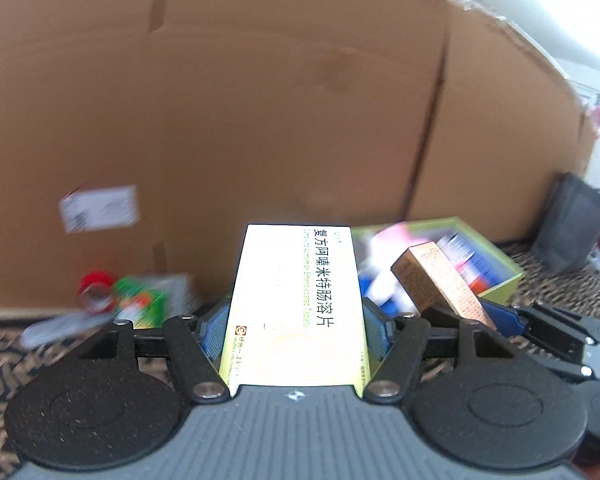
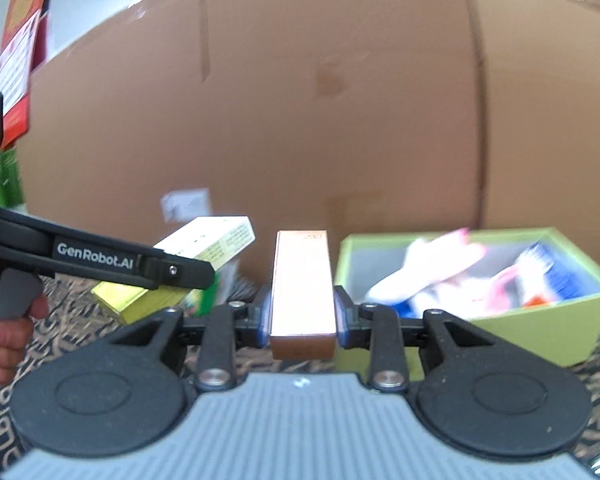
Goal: Organize objects
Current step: 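Carry the yellow box and copper box over the lime-green box, then open both tools to drop the yellow and copper boxes into the box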
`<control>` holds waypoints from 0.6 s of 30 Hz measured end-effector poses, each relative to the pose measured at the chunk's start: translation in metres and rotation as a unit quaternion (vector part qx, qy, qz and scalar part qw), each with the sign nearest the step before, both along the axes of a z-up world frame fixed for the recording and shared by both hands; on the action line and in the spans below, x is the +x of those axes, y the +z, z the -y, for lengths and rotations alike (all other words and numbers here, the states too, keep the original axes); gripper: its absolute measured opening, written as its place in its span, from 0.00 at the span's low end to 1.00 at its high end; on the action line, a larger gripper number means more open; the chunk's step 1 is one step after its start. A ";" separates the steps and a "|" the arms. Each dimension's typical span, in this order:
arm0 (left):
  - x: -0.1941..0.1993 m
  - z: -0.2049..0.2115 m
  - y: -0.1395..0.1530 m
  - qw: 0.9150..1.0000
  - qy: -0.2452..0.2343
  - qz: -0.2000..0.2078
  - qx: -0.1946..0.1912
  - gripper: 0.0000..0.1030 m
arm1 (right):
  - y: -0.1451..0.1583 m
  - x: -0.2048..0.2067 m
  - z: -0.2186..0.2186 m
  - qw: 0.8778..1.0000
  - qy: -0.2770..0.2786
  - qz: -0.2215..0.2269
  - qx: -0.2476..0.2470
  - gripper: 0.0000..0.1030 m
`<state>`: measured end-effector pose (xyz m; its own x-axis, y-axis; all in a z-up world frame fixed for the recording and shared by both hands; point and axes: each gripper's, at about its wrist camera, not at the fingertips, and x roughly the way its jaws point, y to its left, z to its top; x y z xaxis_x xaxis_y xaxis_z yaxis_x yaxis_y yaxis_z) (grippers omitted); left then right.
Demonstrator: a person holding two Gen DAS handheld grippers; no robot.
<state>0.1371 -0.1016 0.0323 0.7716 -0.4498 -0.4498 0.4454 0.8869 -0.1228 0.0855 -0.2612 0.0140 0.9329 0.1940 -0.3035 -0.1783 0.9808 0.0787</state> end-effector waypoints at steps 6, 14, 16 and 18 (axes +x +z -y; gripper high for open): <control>0.021 0.053 0.019 0.999 -0.033 0.003 -0.034 0.67 | 0.020 0.009 0.037 0.998 -0.055 0.029 -0.015 0.29; 0.063 0.101 0.001 0.998 -0.047 -0.025 -0.038 0.67 | 0.003 0.062 0.071 0.995 -0.101 0.004 -0.014 0.29; 0.071 0.105 -0.006 0.998 -0.047 -0.030 -0.035 0.67 | -0.005 0.076 0.074 0.994 -0.104 -0.005 -0.020 0.29; 0.078 0.108 -0.012 0.998 -0.044 -0.033 -0.035 0.67 | -0.012 0.088 0.077 0.995 -0.098 -0.006 -0.024 0.29</control>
<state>0.2147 -0.2100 0.0205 0.6979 -0.5458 -0.4638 0.5094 0.8334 -0.2143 0.1733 -0.3380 0.0025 0.9478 -0.0061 -0.3188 0.0174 0.9993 0.0326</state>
